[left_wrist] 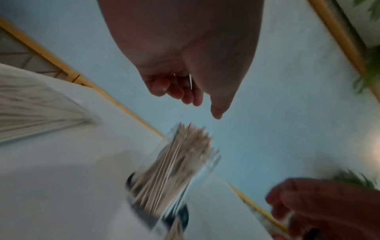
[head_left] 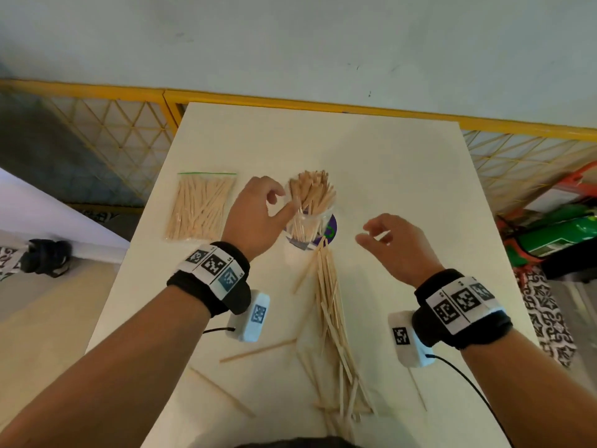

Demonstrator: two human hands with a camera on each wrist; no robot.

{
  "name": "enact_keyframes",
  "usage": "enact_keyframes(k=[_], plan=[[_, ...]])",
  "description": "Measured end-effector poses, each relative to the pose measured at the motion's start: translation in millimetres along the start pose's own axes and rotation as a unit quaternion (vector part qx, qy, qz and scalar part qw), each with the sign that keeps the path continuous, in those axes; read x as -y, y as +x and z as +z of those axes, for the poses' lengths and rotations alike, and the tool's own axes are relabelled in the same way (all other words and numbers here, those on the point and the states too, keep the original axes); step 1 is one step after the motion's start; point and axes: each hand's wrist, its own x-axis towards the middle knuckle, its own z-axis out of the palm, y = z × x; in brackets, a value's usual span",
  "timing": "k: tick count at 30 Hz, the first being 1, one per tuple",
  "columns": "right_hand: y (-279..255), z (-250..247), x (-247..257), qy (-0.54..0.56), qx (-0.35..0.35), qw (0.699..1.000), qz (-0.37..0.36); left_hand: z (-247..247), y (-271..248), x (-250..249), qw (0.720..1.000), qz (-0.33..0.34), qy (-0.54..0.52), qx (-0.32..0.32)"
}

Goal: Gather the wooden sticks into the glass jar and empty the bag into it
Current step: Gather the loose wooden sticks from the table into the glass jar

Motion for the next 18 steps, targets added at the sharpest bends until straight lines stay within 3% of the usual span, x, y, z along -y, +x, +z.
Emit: enact_keyframes(k=[3,6,10,13,18], plan=[[-62.6,11.5,-48.8,-0.095,0.109,0.979,0.141,26.9,-41.5,14.9,0.99,-0.071,0.002,0.12],[-119.8,30.0,-78.0,-0.137,0.151,0.95,0.235,68.6,-63.7,20.4,0.96,-0.116,0.114,0.228],[-158.4,56.8,-82.2,-0.122,0.094,0.955,0.254,97.7,-68.0,-5.3,0.951,-0.136,0.171,0.218],[-161.0,74.8,-72.6,-0.086,0.066,0.965,0.24,111.2,-72.8,-20.6,0.945,-0.128,0.164,0.252],[-152.4,101.5,-47.5,-0.092,0.082,0.973,0.196,123.0,-92.6,-36.4,0.945,-0.105,0.143,0.276]])
